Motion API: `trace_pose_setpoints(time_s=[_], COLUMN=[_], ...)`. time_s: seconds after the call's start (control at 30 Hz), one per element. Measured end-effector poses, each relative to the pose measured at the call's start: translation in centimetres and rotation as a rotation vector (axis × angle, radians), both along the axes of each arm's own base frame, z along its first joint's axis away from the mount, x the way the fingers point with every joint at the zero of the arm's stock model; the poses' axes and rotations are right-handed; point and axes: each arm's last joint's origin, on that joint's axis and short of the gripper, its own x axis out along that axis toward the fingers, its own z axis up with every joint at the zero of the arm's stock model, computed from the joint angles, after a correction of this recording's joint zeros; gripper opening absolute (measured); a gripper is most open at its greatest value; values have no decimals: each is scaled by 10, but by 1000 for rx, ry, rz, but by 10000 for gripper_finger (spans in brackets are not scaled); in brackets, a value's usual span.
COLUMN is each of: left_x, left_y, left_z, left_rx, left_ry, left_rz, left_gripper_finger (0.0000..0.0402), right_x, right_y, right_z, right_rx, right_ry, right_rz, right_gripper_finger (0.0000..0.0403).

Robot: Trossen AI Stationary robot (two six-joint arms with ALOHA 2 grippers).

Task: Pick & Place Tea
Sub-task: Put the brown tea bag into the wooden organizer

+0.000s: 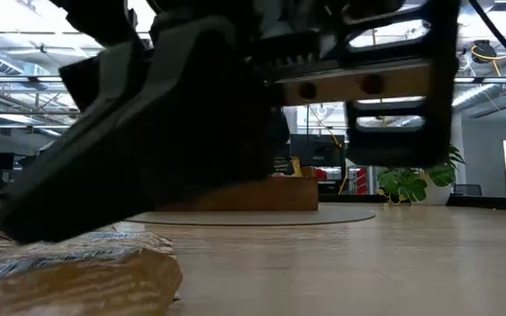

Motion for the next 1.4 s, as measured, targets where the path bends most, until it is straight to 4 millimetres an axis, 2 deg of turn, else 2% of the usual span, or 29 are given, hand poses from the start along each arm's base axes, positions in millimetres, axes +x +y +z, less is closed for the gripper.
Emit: trace_pose_setpoints(time_s=[0.1, 0.2, 0.47, 0.6, 0.73, 0.97, 1.07, 1.2, 1.3, 1.4], left_x=[1, 2, 2, 2, 2, 2, 2, 2, 2, 2], left_y=[0, -1, 0, 0, 0, 0, 0, 0, -1, -1], left_z=[1, 1, 1, 1, 1, 1, 1, 1, 1, 1], left_rx=[-3, -2, -1, -4, -4, -13, -18, -35, -48, -48], left_ry=[-14, -20, -18, -19, -19, -22, -22, -22, -20, -21], left_rz=[-4, -8, -4, -2, -2, 8, 6, 10, 6, 7], left_gripper_finger=[86, 86, 86, 86, 86, 86, 86, 86, 86, 86], right_x=[-2, -7, -12, -12, -13, -20, -21, -23, -23, -23], right_y=[6, 3, -7, -15, -14, -1, 3, 4, -1, -12], right_z=[-10, -19, -28, -31, -16, 14, 22, 17, 9, 1], right_rx=[-23, -73, -304, -456, -553, -535, -486, -459, -518, -574], right_ry=[27, 116, 143, 125, 16, -65, -71, -30, -38, -59], right_rz=[-13, -49, -302, -501, -666, -571, -480, -409, -449, -496], right_gripper_finger=[1, 0, 0, 0, 0, 6, 38, 114, 171, 208])
